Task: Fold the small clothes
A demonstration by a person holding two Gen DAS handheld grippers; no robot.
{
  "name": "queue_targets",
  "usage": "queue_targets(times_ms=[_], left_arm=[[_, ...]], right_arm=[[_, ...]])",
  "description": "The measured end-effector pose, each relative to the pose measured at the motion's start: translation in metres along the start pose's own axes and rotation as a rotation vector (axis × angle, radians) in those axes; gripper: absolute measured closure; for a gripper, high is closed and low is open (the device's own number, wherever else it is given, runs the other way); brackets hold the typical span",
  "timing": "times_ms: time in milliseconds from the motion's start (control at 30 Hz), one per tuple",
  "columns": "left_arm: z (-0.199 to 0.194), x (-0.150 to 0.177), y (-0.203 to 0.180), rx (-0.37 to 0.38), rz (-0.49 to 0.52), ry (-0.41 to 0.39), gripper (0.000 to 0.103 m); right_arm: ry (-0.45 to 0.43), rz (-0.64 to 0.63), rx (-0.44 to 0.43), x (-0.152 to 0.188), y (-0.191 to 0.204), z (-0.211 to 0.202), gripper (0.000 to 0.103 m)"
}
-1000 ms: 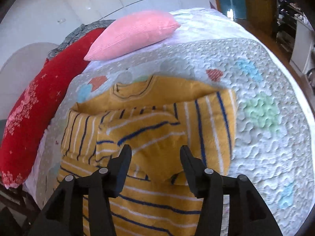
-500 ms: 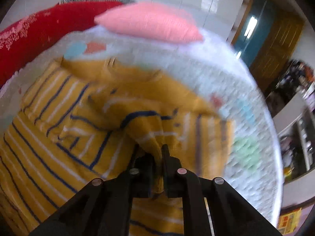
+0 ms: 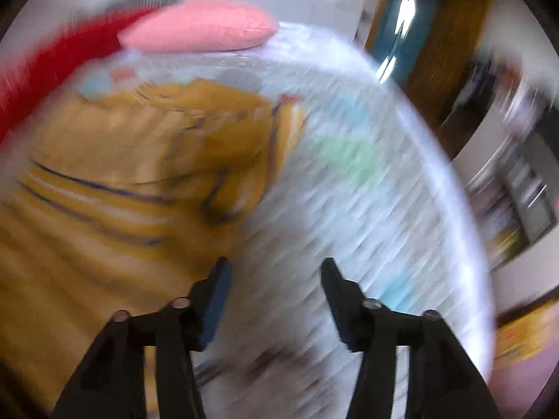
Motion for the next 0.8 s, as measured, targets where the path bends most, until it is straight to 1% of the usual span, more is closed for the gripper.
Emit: queue_targets(times_ms=[33,100,233,300,333,367,433,467,533,700,800], left_arm=[[0.004,0.001,-0.001,0.018,-0.004,0.014,0.027],[0.011,0.003,-0.003,0.056,-0.008,0.038,0.027],[0.028,0.001,-0.008,0.155,-0.02,0.076,0.027],[0.032,0.0,-0.009,0.192,-0.04,0.082,0.027],[0.033,-0.001,-0.01,0.224,-0.053,0.085,0.027],[0.033,-0.001,-0.012,0.28,-0.073,0.096,0.027],[0.034,0.001,-0.017,0.351,-0.1,0.106,0.027],[0.036,0.006,-0.02,0.379,-0.107,0.11,0.027],[0.038,0.014,-0.026,0.385,-0.104,0.109,0.027],[0.035,0.031,-0.037,0.379,-0.079,0.073,0.027],[0.034,0.037,-0.041,0.361,-0.082,0.059,0.026]], right_arm=[[0.009,0.065,-0.094,0.014,-0.001,-0.004,0.042],[0.028,0.156,-0.229,0.042,-0.001,-0.009,0.042],[0.037,0.238,-0.366,0.09,0.008,-0.01,0.041],[0.029,0.266,-0.413,0.102,0.014,-0.008,0.041],[0.022,0.295,-0.459,0.108,0.018,-0.006,0.041],[0.021,0.317,-0.5,0.109,0.023,-0.004,0.041],[0.021,0.351,-0.58,0.114,0.034,0.001,0.041],[0.019,0.355,-0.596,0.116,0.038,0.001,0.041],[0.009,0.343,-0.621,0.119,0.048,0.003,0.041],[-0.019,0.353,-0.686,0.13,0.063,0.002,0.041],[-0.019,0.376,-0.728,0.145,0.07,0.002,0.041]])
Point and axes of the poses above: each gripper's, at about its wrist camera, not at the fingertips, and z roughly the way its jaws point, y to its left, x to its underside, the point moved 4 cm from there along z, roughly the way its jaws point
